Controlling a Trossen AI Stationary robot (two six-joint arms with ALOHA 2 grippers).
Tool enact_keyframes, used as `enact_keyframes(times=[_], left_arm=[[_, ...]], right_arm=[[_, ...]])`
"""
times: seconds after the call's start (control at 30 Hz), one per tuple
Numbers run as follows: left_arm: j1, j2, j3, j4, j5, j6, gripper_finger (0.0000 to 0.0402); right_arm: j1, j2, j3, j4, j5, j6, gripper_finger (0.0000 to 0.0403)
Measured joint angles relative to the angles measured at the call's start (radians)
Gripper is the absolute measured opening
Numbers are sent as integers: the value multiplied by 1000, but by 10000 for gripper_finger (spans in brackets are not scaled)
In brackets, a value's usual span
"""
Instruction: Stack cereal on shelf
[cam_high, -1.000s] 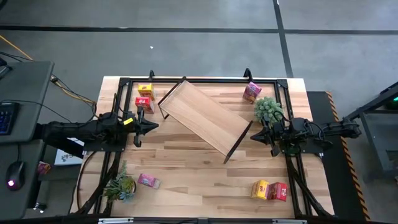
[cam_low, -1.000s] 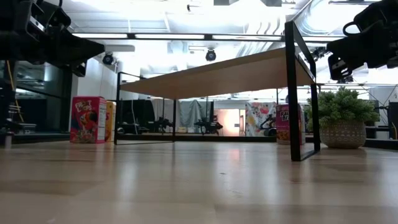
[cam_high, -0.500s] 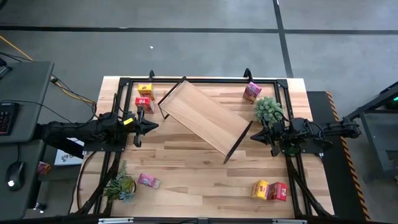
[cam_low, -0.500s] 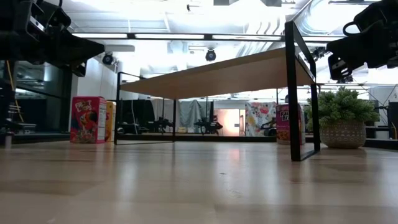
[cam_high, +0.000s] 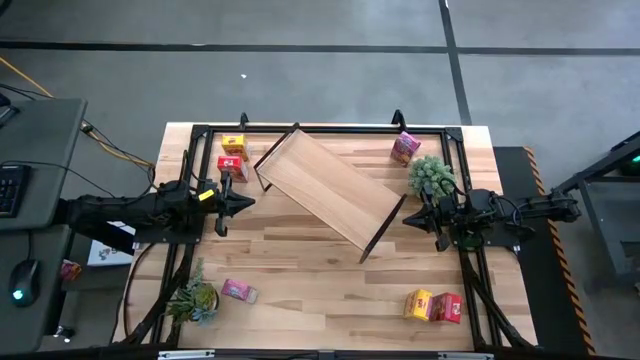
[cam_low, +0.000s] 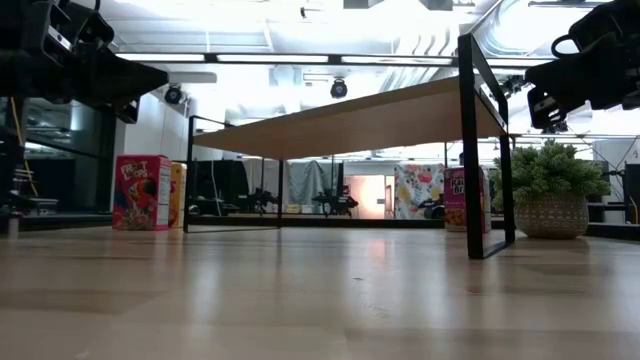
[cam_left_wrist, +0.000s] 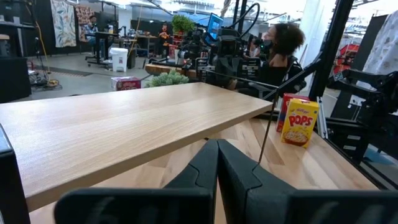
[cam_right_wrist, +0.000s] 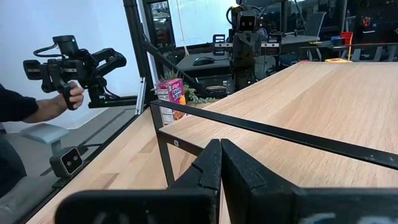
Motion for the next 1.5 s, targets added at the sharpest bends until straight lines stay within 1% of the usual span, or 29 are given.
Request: enact_keyframes(times=[1.1, 1.5], left_arm=[[0, 0, 0, -2, -1, 0, 0], [0, 0, 0, -2, -1, 0, 0]], right_arm=[[0, 0, 0, 0, 0, -1, 0], [0, 0, 0, 0, 37, -24, 0]])
